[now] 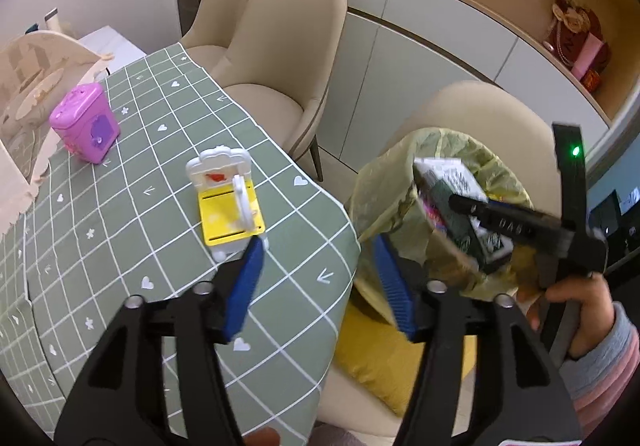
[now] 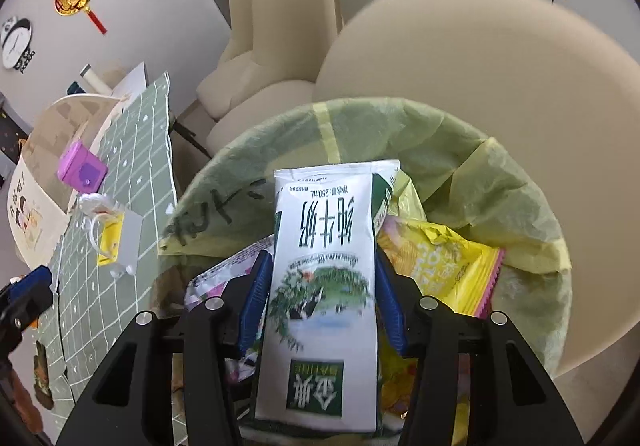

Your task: Collect trash

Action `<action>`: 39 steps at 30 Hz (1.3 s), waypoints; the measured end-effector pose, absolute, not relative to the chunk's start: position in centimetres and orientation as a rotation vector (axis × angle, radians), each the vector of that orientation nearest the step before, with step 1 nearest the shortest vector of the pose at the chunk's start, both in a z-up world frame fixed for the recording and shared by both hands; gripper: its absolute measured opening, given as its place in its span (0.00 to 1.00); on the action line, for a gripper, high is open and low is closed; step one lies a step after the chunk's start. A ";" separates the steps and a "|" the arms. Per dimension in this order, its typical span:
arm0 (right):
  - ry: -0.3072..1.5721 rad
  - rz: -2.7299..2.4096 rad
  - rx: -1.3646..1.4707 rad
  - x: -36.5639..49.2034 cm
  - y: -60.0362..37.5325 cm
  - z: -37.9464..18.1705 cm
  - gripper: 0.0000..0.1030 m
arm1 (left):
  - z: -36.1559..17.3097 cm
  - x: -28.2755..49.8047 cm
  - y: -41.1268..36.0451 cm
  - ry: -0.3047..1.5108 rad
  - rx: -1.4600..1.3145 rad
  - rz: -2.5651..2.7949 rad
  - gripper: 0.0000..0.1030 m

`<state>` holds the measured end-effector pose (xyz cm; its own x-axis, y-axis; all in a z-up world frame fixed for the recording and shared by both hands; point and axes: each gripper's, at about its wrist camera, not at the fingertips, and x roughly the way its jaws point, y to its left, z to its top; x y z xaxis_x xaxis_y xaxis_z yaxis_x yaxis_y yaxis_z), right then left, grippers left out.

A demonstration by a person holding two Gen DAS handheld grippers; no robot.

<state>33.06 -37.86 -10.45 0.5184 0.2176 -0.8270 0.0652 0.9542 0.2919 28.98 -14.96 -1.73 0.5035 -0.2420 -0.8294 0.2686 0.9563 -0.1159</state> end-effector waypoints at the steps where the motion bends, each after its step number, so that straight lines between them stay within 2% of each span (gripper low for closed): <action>1: 1.004 0.085 0.297 32.7 -37.8 -9.8 0.53 | -1.7 28.7 -14.8 0.994 0.046 -0.314 0.60; 7: 0.864 0.033 0.293 27.8 -36.8 -5.7 0.54 | -0.9 26.8 -12.9 0.948 0.068 -0.359 0.62; 17: 0.701 -0.053 0.209 14.8 -26.6 -1.2 0.54 | -0.5 21.2 -6.1 0.828 0.112 -0.438 0.62; 26: 0.688 -0.168 0.161 8.6 -18.1 -1.1 0.54 | -0.6 15.5 -0.1 0.741 0.195 -0.452 0.62; 39: 0.682 -0.203 0.190 5.0 -14.7 -1.3 0.54 | -0.2 12.2 3.4 0.717 0.178 -0.463 0.62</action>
<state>5.01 -14.73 -1.32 0.7583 -0.1233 -0.6401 0.2469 0.9631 0.1070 12.17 3.38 -0.18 0.6583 -0.3465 -0.6682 0.4663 0.8846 0.0007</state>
